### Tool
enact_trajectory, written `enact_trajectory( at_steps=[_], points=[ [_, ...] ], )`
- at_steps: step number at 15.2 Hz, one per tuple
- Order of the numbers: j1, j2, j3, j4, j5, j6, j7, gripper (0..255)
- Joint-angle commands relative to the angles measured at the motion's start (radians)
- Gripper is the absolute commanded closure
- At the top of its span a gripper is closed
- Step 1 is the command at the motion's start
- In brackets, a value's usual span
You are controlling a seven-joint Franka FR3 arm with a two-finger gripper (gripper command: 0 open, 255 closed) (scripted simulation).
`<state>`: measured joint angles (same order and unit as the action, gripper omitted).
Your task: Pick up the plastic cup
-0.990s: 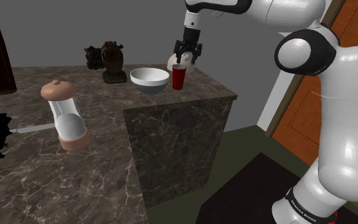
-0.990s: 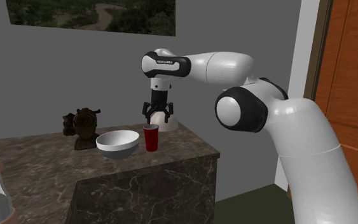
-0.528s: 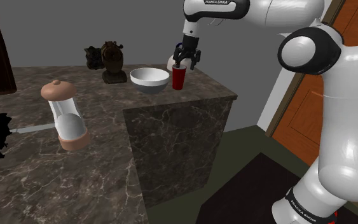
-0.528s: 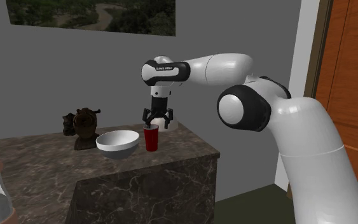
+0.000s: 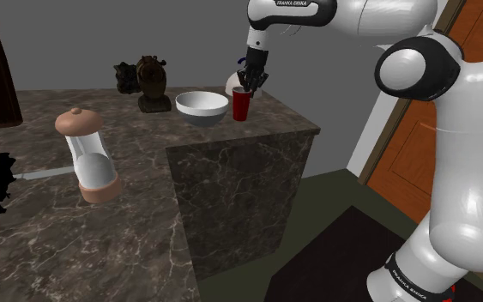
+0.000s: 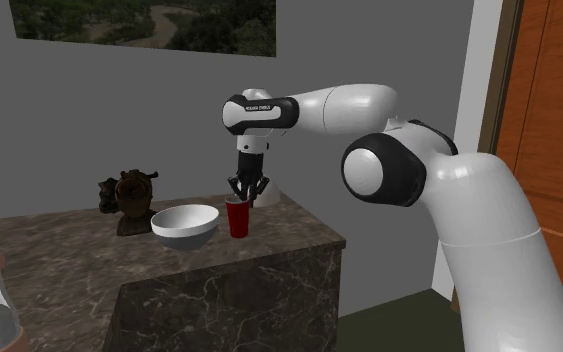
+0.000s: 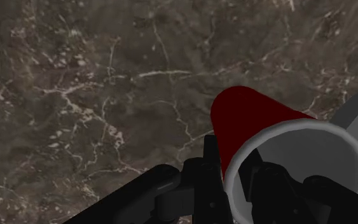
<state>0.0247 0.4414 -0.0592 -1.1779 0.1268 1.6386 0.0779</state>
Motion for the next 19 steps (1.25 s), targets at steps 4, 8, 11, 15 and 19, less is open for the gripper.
enact_trajectory(
  at_steps=[4, 8, 11, 15, 19],
  points=[
    [-0.001, 0.007, 0.0, 0.036, 0.0, -0.03, 0.002, 255],
    [-0.005, 0.032, 0.001, 0.129, 0.001, -0.099, 0.009, 255],
    [-0.009, 0.059, 0.001, 0.214, 0.003, -0.156, 0.014, 255],
    [-0.015, 0.115, 0.004, 0.363, 0.006, -0.248, 0.023, 255],
    [-0.021, 0.166, 0.006, 0.481, 0.009, -0.315, 0.03, 255]
  ],
)
